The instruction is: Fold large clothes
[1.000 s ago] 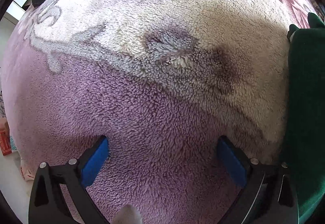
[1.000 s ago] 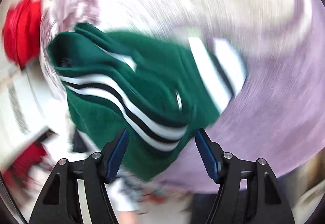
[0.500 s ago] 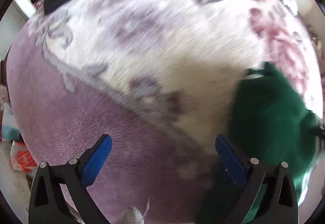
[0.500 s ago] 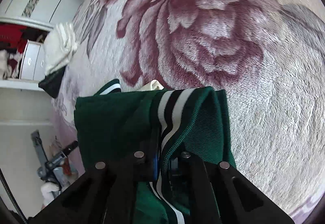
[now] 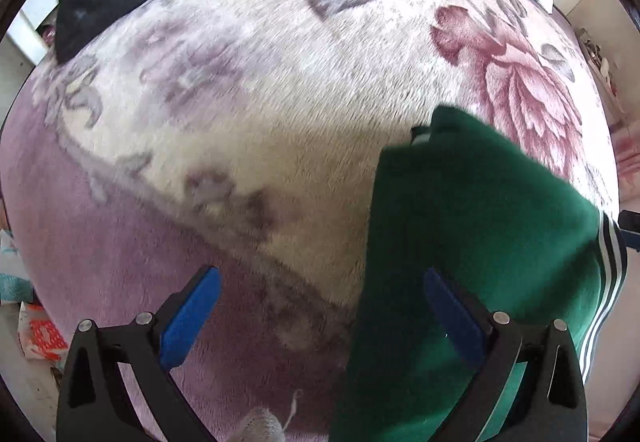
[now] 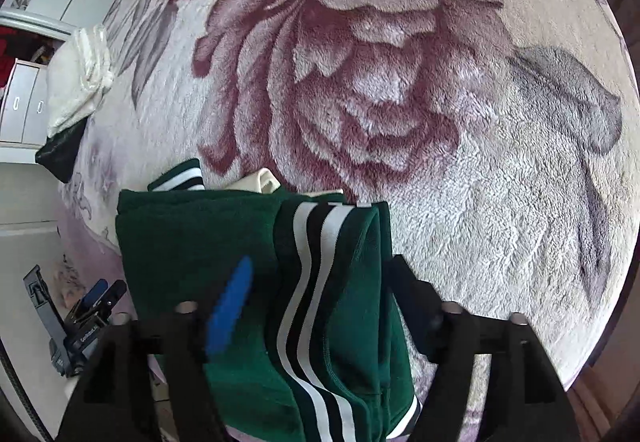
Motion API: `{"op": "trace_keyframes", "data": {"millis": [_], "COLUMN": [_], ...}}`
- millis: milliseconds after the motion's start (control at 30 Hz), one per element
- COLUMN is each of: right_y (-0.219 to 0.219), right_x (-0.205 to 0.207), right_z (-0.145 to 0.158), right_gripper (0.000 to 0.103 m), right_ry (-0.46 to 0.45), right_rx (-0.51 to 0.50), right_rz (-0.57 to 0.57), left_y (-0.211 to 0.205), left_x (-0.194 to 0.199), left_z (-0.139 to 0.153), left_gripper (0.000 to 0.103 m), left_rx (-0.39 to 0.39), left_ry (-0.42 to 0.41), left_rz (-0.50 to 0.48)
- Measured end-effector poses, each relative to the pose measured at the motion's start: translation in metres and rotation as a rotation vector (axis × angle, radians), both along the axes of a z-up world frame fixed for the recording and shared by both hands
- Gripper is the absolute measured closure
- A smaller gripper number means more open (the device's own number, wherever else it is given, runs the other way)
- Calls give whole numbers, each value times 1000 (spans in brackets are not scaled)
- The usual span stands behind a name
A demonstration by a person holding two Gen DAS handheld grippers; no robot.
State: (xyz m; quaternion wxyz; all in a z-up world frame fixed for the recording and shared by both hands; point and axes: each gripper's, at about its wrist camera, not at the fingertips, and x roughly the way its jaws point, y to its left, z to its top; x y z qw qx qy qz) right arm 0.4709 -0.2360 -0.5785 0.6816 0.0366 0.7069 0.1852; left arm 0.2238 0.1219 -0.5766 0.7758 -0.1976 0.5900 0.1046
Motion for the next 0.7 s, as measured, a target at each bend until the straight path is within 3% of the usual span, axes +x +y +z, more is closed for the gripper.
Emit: {"op": "trace_keyframes", "data": {"millis": [100, 133, 167, 200, 233, 367, 467, 500, 600, 633, 667, 700], "right_y": [10, 19, 27, 31, 31, 35, 38, 38, 33, 27, 19, 9], "right_x": [5, 5, 3, 2, 2, 5, 6, 8, 18, 20, 19, 14], "right_z": [-20, -26, -31, -34, -32, 4, 18, 11, -28, -29, -26, -19], "right_gripper": [22, 47, 83, 96, 100, 100, 101, 101, 100, 89, 70, 61], "right_ry": [22, 1, -24, -22, -42, -175, -244, -225, -51, -23, -10, 1], "right_rx": [57, 57, 32, 34, 22, 62, 48, 23, -13, -1, 1, 13], "right_rz": [12, 40, 61, 49, 8, -47, -18, -15, -11, -20, -35, -49], "left_y": [0, 0, 0, 1, 1, 12, 14, 13, 13, 15, 17, 20], "left_x": [35, 48, 63, 76, 84, 104, 111, 110, 99, 90, 83, 71], "left_z": [-7, -12, -19, -25, -28, -34, -39, -37, -22, -13, -7, 2], "left_gripper": [0, 0, 0, 0, 0, 0, 0, 0, 0, 0, 0, 0], "left_rx": [-13, -27, -47, -52, -41, -48, -54, -47, -22, -2, 13, 29], "left_ry": [-3, 11, 25, 38, 49, 44, 59, 59, 44, 30, 21, 7], "left_rz": [-35, -45, -50, -57, -64, -51, -60, -62, -62, -55, -51, -42]}}
